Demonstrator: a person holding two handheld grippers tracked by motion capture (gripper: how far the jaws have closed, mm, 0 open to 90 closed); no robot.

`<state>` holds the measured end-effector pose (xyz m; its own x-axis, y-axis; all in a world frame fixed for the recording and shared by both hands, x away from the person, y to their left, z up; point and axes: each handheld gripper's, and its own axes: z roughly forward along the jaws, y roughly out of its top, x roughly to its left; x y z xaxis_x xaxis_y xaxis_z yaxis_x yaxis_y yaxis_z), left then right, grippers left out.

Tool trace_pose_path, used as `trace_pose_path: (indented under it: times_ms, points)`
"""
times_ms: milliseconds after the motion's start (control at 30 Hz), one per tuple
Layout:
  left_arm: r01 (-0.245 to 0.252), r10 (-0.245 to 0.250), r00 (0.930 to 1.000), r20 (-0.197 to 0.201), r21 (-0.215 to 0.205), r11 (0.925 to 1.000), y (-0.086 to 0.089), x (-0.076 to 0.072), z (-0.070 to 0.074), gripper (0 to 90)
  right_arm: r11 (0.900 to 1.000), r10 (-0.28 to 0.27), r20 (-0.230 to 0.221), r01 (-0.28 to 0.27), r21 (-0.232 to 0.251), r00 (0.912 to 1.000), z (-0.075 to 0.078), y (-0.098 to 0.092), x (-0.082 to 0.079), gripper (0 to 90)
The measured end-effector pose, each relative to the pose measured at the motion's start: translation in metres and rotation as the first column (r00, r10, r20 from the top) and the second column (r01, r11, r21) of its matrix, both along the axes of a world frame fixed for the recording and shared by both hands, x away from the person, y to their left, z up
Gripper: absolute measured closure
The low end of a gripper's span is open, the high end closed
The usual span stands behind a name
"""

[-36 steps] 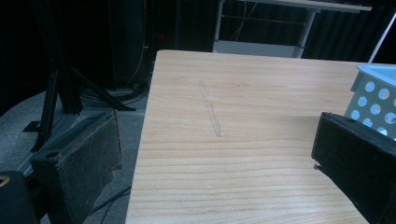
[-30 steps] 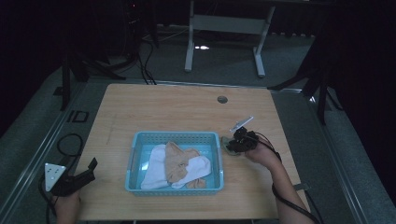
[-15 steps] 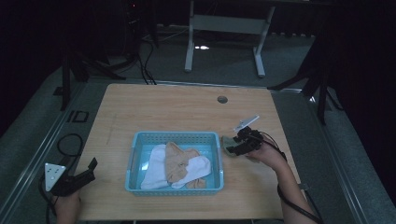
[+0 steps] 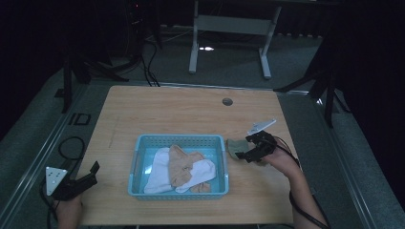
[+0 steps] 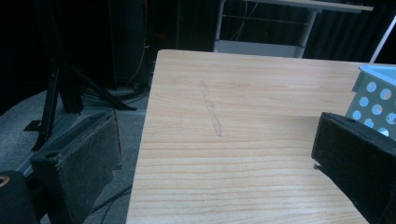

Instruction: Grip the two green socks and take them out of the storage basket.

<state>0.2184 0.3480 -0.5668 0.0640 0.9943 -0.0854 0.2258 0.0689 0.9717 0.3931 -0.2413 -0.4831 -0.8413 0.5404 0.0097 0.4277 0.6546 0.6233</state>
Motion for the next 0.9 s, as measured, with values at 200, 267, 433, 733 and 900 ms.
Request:
trace_pose_path:
  times_ms: [200,267,433,733,900]
  points:
    - [-0.001,0.001,1.0000,0.000,-0.001,1.0000,0.000,0.000,0.000,1.5,0.998,-0.052,0.033,0.051,0.023,0.9981,0.004,-0.018,-0.005,13.9]
    - [-0.001,0.001,1.0000,0.000,-0.001,1.0000,0.000,0.000,0.000,1.5,0.997,-0.069,0.043,0.068,0.028,0.9967,0.005,-0.025,-0.007,13.9]
    - [0.000,0.000,1.0000,-0.002,-0.001,1.0000,0.000,0.000,0.000,1.5,0.993,-0.109,0.054,0.107,0.045,0.9925,0.006,-0.040,-0.011,13.9]
    - [-0.001,0.001,1.0000,-0.002,-0.001,1.0000,0.000,0.000,0.000,1.5,0.973,-0.207,0.080,0.197,0.117,0.9751,-0.002,-0.072,-0.024,14.1]
    - [-0.002,0.002,1.0000,-0.004,-0.001,1.0000,0.000,0.000,0.000,1.5,0.961,-0.250,0.077,0.238,0.144,0.9651,-0.014,-0.087,-0.031,14.0]
